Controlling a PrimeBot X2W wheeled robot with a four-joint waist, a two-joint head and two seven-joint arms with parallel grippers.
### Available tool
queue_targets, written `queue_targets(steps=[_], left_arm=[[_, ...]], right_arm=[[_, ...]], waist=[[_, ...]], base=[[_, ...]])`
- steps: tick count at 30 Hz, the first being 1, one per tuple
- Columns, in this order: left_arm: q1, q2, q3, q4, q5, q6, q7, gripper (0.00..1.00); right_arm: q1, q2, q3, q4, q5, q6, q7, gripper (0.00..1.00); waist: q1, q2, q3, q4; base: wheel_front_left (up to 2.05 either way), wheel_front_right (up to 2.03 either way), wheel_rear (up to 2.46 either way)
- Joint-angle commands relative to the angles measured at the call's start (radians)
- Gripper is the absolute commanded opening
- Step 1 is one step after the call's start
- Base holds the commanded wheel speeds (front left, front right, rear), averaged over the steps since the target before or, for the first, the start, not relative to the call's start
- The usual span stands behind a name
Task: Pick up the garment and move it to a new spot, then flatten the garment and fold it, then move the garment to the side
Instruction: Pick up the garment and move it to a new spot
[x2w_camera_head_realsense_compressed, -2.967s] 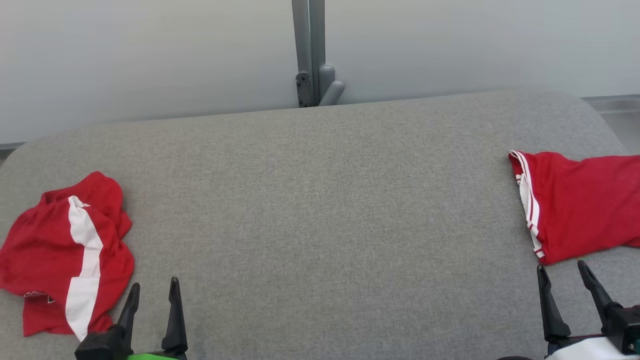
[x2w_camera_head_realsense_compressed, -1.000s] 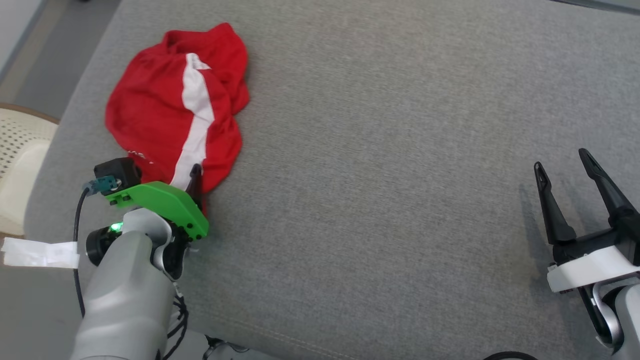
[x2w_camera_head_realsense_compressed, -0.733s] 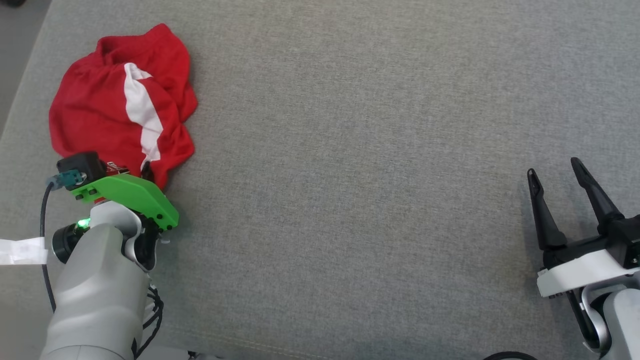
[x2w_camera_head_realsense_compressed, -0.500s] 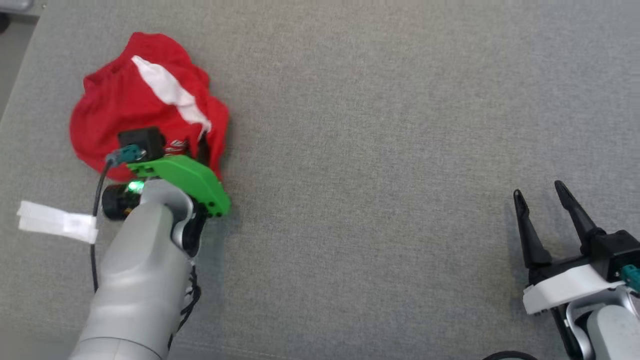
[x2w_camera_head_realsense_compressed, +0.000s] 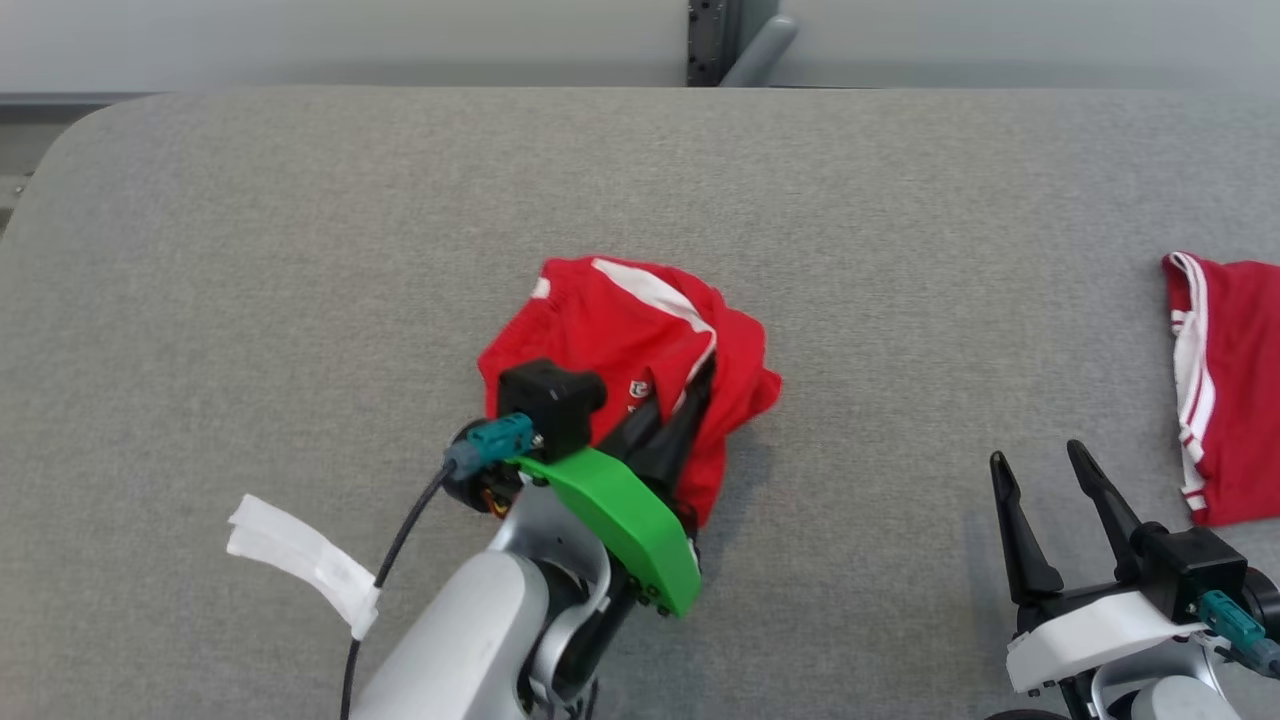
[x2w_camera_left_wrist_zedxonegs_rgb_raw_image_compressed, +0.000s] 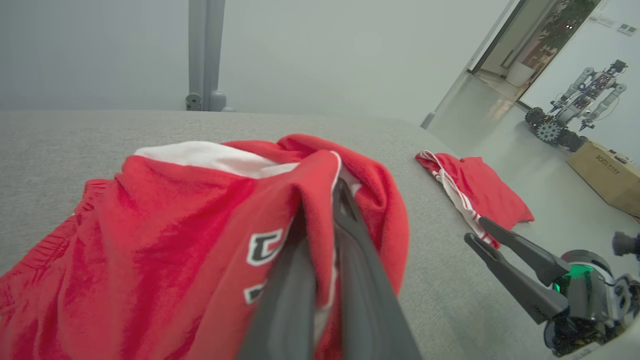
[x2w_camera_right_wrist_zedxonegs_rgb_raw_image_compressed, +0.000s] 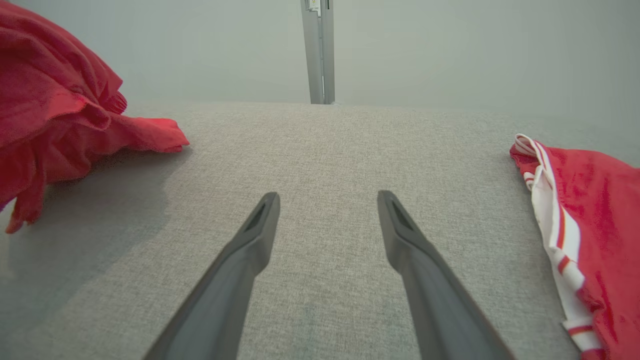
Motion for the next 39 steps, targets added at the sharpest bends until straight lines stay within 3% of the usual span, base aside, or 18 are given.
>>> queue_targets(steps=[1,6,11,16,23,25,26,27,33,38,39], left_arm=[[0.021,0.004,-0.01,-0.033,-0.009,0.014,0.01,0.0],[0.054,0.003,-0.081,-0.151,0.001,0.06,0.042,0.0],[0.012,0.002,-0.148,-0.132,-0.073,0.073,0.024,0.0],[-0.054,0.004,-0.185,0.065,-0.075,0.103,0.001,0.0],[-0.086,0.002,-0.2,0.376,-0.161,0.037,-0.151,0.0],[-0.091,0.002,-0.22,0.407,-0.191,0.025,-0.191,0.36],[-0.095,0.003,-0.228,0.415,-0.208,0.022,-0.213,0.65],[-0.094,0.003,-0.236,0.424,-0.218,0.023,-0.23,1.0],[-0.038,0.007,-0.216,0.389,-0.261,0.067,-0.336,1.0],[0.038,0.085,-0.164,0.281,-0.245,0.113,-0.366,1.0],[0.092,0.133,-0.136,0.221,-0.23,0.149,-0.374,1.0]], right_arm=[[0.009,0.0,-0.005,0.001,0.003,-0.001,-0.003,1.0],[-0.008,0.009,-0.007,0.001,0.005,-0.001,-0.003,1.0],[-0.025,0.023,0.011,0.012,0.008,-0.002,-0.003,1.0],[-0.036,0.035,0.024,0.027,0.008,-0.001,-0.003,1.0],[-0.045,0.044,0.042,0.046,0.008,-0.001,-0.003,1.0],[-0.041,0.045,0.036,0.047,0.006,-0.001,-0.003,1.0],[-0.035,0.045,0.033,0.047,0.005,-0.001,-0.003,1.0],[-0.028,0.045,0.03,0.048,0.003,-0.001,-0.003,1.0],[-0.009,0.041,-0.011,0.01,0.017,-0.001,-0.003,1.0],[0.014,0.022,-0.034,-0.028,0.002,-0.001,-0.003,1.0],[0.036,0.014,-0.04,-0.038,-0.007,-0.001,-0.003,1.0]], waist=[[0.0,0.012,-0.03,-0.071],[0.0,0.012,-0.021,-0.119],[0.0,0.012,-0.017,-0.162],[0.0,0.012,-0.016,-0.193],[0.0,0.012,-0.019,-0.231],[0.0,0.012,-0.025,-0.232],[0.0,0.012,-0.03,-0.231],[0.0,0.012,-0.036,-0.231],[0.0,0.012,-0.094,-0.227],[0.0,0.012,-0.131,-0.204],[0.0,0.012,-0.154,-0.193]], base=[[0.0,0.0,0.0],[0.0,0.0,0.0],[0.0,0.0,0.0],[0.0,0.0,0.0],[0.0,0.0,0.0],[0.0,0.0,0.0],[0.0,0.0,0.0],[0.0,0.0,0.0],[0.0,0.0,0.0],[0.0,0.0,0.0],[0.0,0.0,0.0]])
